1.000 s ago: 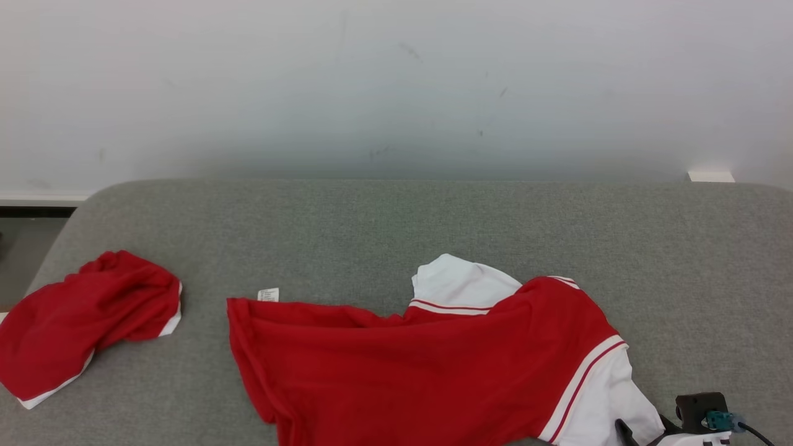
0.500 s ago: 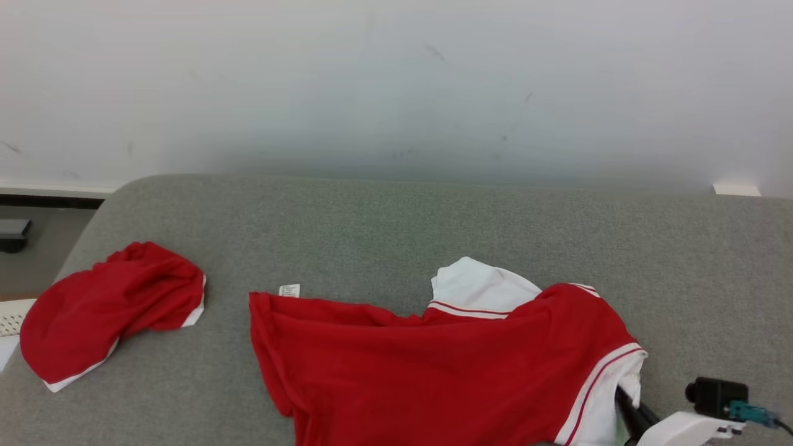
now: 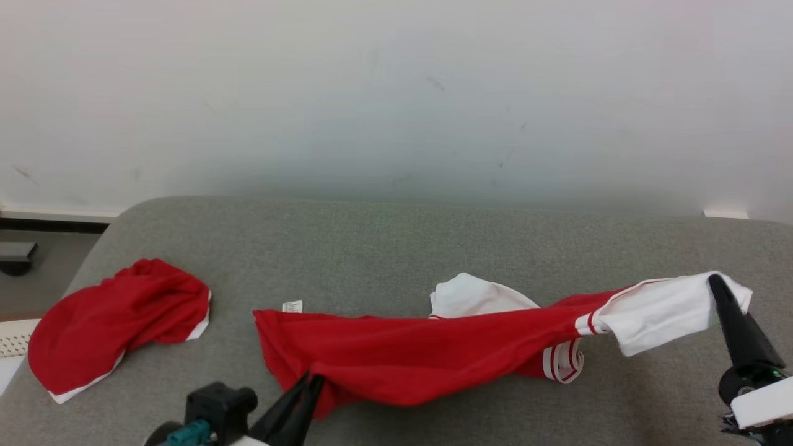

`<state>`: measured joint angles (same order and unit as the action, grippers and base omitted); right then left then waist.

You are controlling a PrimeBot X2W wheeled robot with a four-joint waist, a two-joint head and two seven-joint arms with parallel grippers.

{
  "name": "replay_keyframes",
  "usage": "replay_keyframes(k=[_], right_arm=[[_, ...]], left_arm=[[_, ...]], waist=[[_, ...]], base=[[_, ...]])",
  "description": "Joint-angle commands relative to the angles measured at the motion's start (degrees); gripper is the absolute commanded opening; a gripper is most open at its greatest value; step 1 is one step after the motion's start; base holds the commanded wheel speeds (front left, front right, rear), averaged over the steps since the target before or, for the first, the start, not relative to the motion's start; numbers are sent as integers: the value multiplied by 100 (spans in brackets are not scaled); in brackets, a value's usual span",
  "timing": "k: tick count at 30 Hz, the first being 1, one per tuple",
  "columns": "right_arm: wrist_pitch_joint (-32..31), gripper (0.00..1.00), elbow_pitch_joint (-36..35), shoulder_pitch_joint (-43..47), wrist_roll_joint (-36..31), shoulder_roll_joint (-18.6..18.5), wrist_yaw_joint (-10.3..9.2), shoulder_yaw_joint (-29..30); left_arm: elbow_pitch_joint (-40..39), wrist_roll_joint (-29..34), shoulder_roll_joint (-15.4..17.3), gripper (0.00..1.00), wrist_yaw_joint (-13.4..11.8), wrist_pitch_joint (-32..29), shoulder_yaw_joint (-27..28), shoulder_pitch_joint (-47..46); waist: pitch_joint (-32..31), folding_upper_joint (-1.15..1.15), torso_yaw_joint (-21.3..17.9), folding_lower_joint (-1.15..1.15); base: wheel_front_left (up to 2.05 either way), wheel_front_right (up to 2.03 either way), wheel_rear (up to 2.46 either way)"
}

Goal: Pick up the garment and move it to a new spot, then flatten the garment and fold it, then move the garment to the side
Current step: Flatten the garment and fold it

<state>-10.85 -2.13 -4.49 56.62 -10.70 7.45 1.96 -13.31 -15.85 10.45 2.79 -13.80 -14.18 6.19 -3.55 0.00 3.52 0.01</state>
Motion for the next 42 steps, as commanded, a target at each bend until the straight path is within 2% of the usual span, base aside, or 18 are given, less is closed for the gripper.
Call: replay_keyframes(k=[1, 7, 13, 19, 23, 28, 32, 37, 42], right_arm=[[-73, 0, -281, 57, 30, 48, 5, 183], [-603, 0, -1373, -232, -81, 289, 5, 774], [-1200, 0, -2162, -735, -231, 459, 5, 1191], [-2009, 0, -2747, -1527, -228, 606, 5, 1655], [-2456, 0, -2778, -2085, -473, 638, 5, 1999], [-2953, 0, -2281, -2806, -920, 673, 4, 2145], [-3043, 0, -1494, -3526, -1422, 717, 4, 1943], [-2486, 0, -137, -4816, -2115, 761, 4, 1777], [-1280, 0, 1471, -6297, -2245, 777, 4, 1801]], left_arm=[[-346, -113, 99, 0, 63, -155, 36, -189], [-1310, -367, 420, 0, 221, -780, 213, -1047], [-1745, -669, 716, 0, 299, -1320, 453, -1984], [-1751, -944, 986, 0, 369, -1773, 536, -3113], [-1560, -1156, 1109, 0, 398, -2016, 511, -3668], [-959, -1344, 1186, 0, 416, -2261, 372, -4351], [-163, -1188, 1284, 0, 447, -2311, 75, -5053], [1304, -795, 1136, 0, 454, -1773, -182, -6235], [2653, -168, 962, 0, 393, -760, -337, -7516]], waist=[[-45, 0, -58, -1], [-71, 0, -217, -1], [-43, 0, -426, -1], [71, 0, -653, -1], [219, 0, -743, -1], [623, 0, -764, -1], [1147, 0, -748, -1], [1807, 0, -745, -1], [2453, 0, -861, -1]], base=[[0, 0, 0], [0, 0, 0], [0, 0, 0], [0, 0, 0], [0, 0, 0], [0, 0, 0], [0, 0, 0], [0, 0, 0], [0, 0, 0]])
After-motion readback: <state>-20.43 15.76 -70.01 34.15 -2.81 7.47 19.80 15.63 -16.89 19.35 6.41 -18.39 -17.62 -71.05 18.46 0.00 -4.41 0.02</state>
